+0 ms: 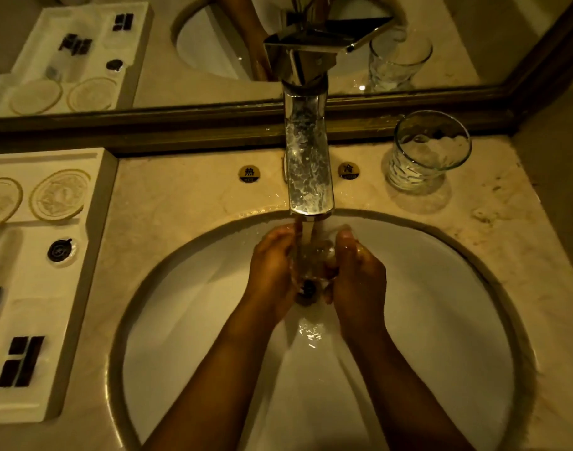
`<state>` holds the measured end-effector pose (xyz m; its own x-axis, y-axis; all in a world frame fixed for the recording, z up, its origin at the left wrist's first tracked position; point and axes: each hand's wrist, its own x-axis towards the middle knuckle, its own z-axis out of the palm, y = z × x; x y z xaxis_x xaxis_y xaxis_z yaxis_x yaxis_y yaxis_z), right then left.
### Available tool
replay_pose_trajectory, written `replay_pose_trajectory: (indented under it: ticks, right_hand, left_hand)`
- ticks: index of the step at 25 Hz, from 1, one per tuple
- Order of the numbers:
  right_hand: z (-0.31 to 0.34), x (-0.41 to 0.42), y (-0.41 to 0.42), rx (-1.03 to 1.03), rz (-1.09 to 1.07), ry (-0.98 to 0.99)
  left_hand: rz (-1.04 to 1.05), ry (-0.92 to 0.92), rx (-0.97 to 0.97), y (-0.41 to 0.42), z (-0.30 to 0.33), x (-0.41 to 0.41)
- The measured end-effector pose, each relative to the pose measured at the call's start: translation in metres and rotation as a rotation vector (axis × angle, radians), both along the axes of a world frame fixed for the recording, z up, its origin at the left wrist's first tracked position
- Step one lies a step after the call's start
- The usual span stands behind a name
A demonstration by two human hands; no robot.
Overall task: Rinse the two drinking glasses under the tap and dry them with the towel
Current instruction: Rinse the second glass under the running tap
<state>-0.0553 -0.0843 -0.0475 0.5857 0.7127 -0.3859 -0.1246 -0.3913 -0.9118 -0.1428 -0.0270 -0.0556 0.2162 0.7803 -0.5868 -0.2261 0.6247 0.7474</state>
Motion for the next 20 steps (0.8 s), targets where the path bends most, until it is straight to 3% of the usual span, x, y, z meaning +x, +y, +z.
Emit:
replay_pose_trajectory:
  ticks: [3, 6, 9, 12, 13, 17, 20]
  right_hand:
    - [0.018, 0.011, 0.001, 0.047, 0.4, -0.173]
    - [0.025, 0.025, 0.005, -0.024, 0.695, -0.214]
    - [0.024, 0.017, 0.005, -0.044, 0.748, -0.189]
    - [0.027, 0.0, 0.005, -0.025, 0.645, -0.093]
    - [0.028, -0.004, 0.003, -0.005, 0.695, -0.161]
    - [0.03, -0.003, -0.001, -0.015, 1.081, -0.79]
    - [0.031, 0.008, 0.005, -0.054, 1.084, -0.874]
  left_hand:
    - [-0.229, 0.062, -0.096, 0.003, -0.002, -0.012]
    - [-0.121, -0.005, -0.102, 0.002, -0.004, -0.012]
    - [0.073, -0.133, -0.078, -0.001, -0.016, -0.011]
    - [0.097, -0.122, -0.051, -0.008, -0.023, -0.009]
    - [0.105, -0.133, -0.077, -0.007, -0.022, -0.009]
    - [0.017, -0.118, -0.178, 0.006, -0.011, -0.017]
    - [-0.131, -0.053, -0.228, 0.011, -0.007, -0.018]
